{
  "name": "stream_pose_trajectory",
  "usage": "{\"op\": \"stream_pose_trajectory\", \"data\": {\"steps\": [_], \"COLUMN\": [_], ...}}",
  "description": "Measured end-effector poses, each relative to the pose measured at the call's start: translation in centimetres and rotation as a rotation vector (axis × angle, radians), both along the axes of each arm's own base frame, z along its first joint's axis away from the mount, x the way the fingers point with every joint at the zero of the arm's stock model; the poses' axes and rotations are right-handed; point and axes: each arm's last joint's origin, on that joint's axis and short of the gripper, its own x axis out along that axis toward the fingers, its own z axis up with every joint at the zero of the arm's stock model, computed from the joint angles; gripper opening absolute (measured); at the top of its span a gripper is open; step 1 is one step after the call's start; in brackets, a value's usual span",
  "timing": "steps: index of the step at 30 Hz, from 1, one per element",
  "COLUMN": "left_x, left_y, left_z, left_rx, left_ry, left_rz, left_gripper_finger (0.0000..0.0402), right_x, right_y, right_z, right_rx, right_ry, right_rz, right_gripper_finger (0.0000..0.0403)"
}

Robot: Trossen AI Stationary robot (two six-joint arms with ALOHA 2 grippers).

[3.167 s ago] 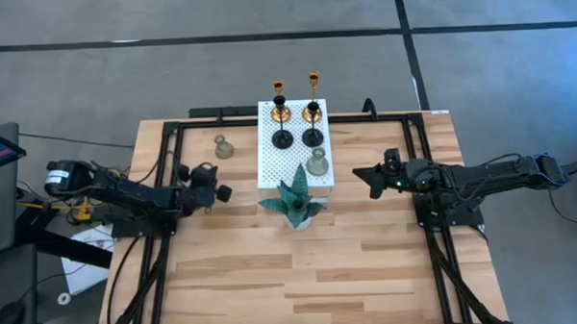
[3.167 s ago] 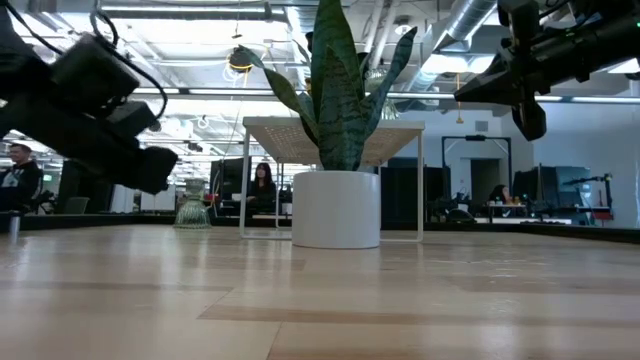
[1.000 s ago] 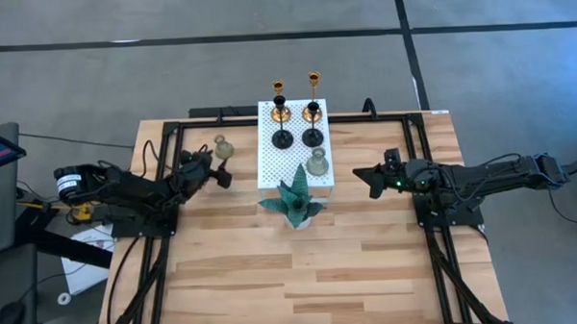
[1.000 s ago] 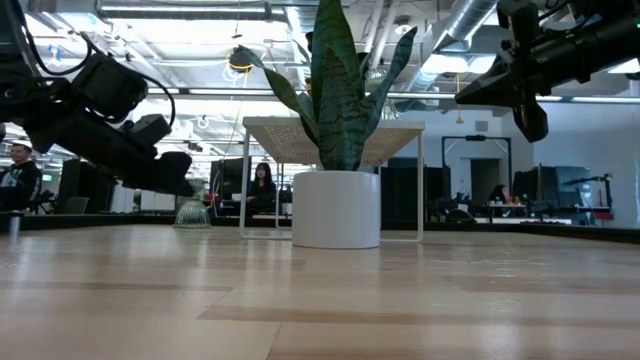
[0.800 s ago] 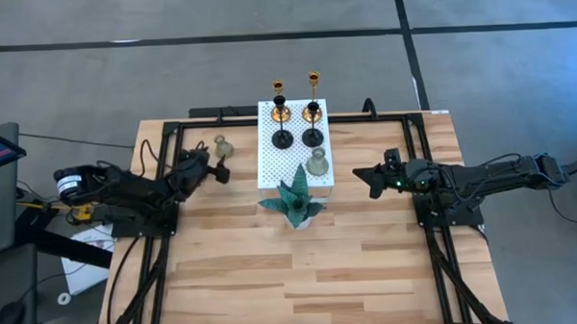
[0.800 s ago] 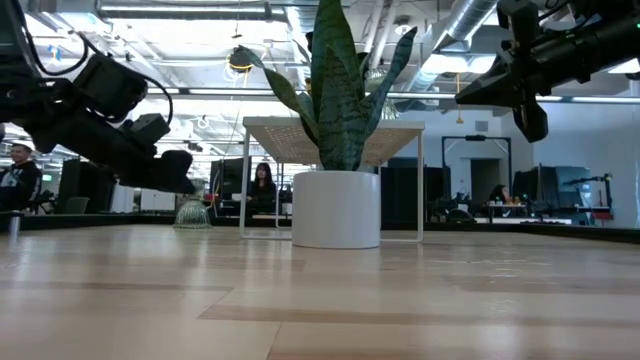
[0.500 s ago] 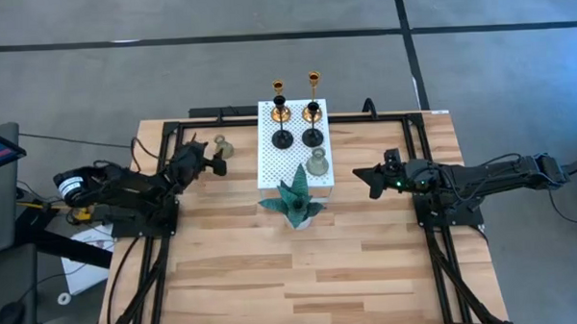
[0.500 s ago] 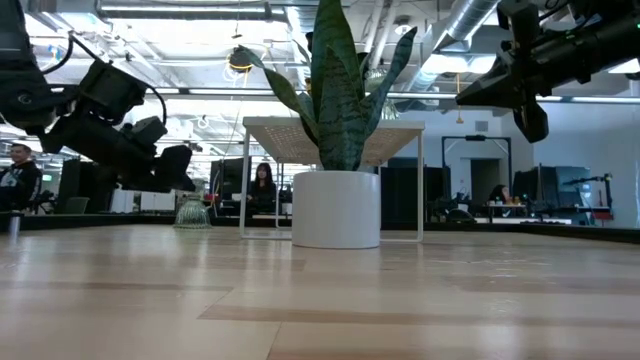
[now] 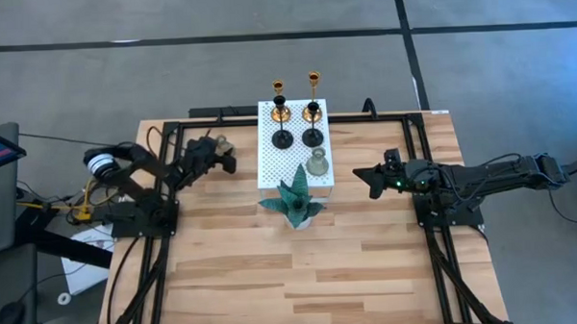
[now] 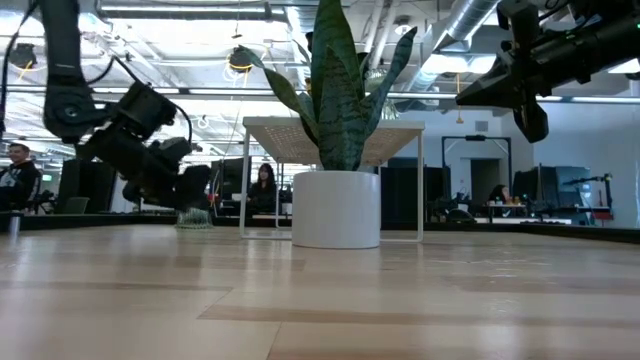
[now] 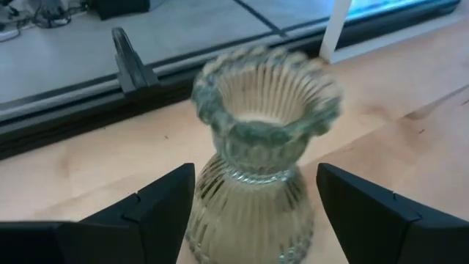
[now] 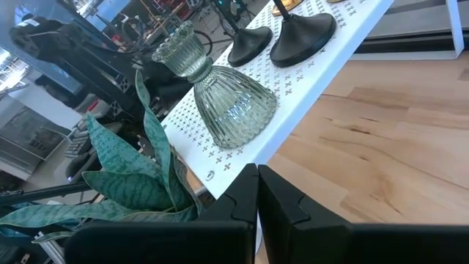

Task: Pick & Place candle stick holders
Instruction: Put the transparent candle holder on the shelf aligned with the other transparent candle holder

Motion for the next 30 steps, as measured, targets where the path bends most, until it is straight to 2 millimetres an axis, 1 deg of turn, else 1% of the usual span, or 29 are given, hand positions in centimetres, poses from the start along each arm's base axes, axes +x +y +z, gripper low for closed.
{"op": "stream_pose_trajectory", "data": {"steps": [5,9,16,19,23,30], "left_x": [0.57,0.81,0.74,0.69,0.66,0.66], "left_y": [0.48,0.71,0.9,0.93,0.97,0.97], "left_z": [-0.28,0.16,0.57,0.61,0.67,0.68], "left_rx": [-0.01,0.015,0.056,0.062,0.068,0.069], "left_ry": [0.012,-0.013,-0.033,-0.034,-0.038,-0.039], "left_rz": [0.0,0.01,0.075,0.101,0.11,0.11], "left_gripper_finger": [0.0286,0.0286,0.0286,0.0278,0.0244,0.0152], "right_x": [0.0,0.0,0.0,0.0,0.0,0.0], "right_y": [0.01,0.01,0.01,0.01,0.01,0.01], "right_z": [0.0,0.0,0.0,-0.01,0.0,0.0], "right_rx": [0.0,0.0,0.0,0.0,0.0,0.0], "right_ry": [0.0,0.0,0.0,0.0,0.0,0.0], "right_rz": [0.0,0.0,0.0,0.0,0.0,0.001], "right_gripper_finger": [0.0,0.0,0.0,0.0,0.0,0.0]}}
